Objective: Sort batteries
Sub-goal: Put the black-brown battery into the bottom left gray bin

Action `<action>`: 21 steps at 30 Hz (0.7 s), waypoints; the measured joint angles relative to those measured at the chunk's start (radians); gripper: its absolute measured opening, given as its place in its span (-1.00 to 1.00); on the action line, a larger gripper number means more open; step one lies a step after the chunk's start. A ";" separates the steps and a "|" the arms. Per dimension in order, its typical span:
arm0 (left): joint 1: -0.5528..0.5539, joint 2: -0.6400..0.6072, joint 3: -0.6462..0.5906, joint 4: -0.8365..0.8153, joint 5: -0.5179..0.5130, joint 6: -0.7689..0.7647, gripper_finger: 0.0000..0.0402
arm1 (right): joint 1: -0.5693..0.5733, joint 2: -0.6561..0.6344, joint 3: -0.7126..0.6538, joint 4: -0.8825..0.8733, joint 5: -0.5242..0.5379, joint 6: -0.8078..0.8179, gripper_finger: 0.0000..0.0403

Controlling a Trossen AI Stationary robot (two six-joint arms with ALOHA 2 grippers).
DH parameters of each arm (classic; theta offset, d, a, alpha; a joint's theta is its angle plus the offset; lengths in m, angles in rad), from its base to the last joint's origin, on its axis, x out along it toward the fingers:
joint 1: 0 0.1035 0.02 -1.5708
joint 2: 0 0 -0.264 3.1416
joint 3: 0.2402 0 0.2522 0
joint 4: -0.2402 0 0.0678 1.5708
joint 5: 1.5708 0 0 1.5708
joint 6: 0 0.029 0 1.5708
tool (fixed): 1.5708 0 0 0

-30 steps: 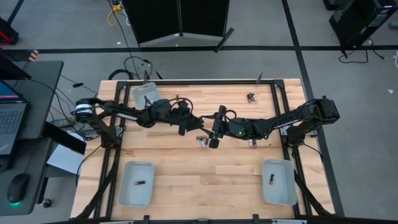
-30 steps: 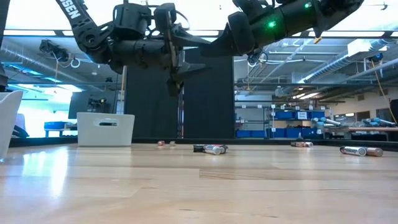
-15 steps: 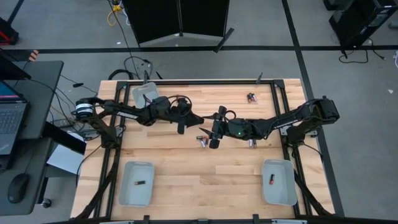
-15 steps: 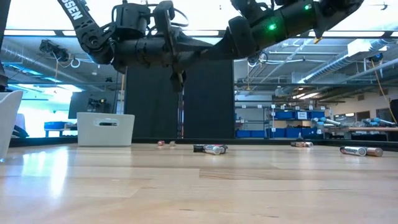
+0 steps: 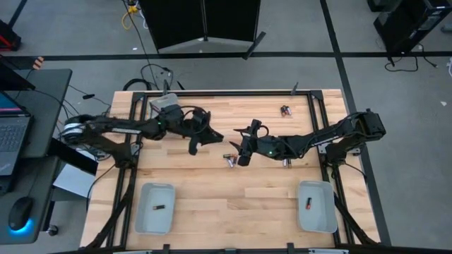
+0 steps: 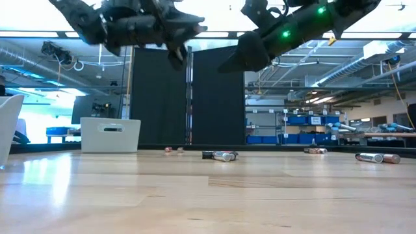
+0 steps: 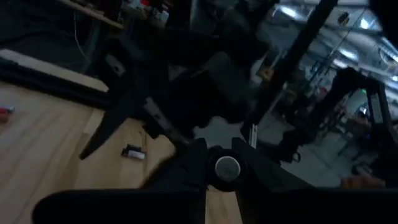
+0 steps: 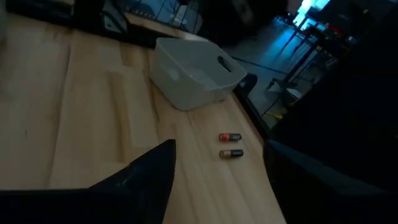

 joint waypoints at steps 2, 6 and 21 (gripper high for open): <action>-0.008 -0.076 0.015 -0.175 -0.002 0.041 -0.73 | 0.000 0.000 0.000 -0.014 -0.010 0.007 0.16; -0.063 -0.213 0.076 -0.579 -0.083 0.144 -0.73 | -0.002 0.000 0.000 -0.035 -0.046 0.027 -0.05; -0.604 -0.284 0.147 -1.458 -0.399 -0.128 -0.73 | -0.053 0.000 0.000 -0.068 -0.160 0.086 -0.62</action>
